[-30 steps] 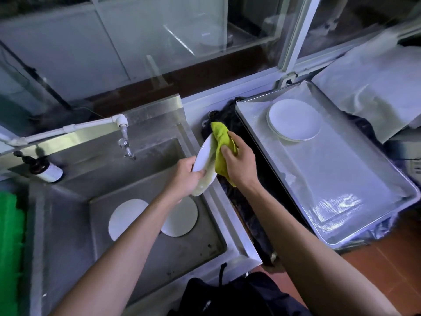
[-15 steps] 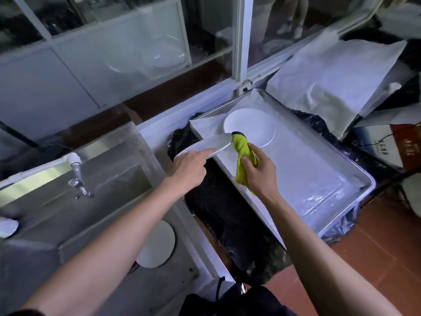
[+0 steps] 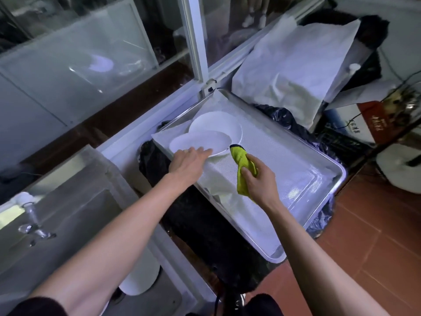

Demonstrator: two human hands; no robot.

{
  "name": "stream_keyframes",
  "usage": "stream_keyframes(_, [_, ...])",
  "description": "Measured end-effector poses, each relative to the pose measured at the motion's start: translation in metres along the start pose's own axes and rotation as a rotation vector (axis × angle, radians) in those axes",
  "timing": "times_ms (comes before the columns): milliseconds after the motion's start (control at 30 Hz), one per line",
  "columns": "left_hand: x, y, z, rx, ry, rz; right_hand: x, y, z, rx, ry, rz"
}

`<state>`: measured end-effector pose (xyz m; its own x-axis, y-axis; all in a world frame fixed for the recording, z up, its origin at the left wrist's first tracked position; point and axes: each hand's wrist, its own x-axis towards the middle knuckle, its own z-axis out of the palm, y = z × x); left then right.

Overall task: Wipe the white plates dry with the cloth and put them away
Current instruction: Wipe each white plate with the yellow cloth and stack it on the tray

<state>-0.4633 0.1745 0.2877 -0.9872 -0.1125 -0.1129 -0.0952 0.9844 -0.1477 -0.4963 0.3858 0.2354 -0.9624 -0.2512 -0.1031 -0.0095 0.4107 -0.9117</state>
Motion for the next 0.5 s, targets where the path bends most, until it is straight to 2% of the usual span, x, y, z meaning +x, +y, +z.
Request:
stream_keyframes(300, [0.031,0.014,0.029,0.096,0.010,0.056,0.020,0.023,-0.008,-0.062,0.010,0.012])
stream_keyframes(500, [0.050,0.014,0.052,0.102,-0.080,0.085,0.027,0.033,-0.007,-0.065,-0.002,0.051])
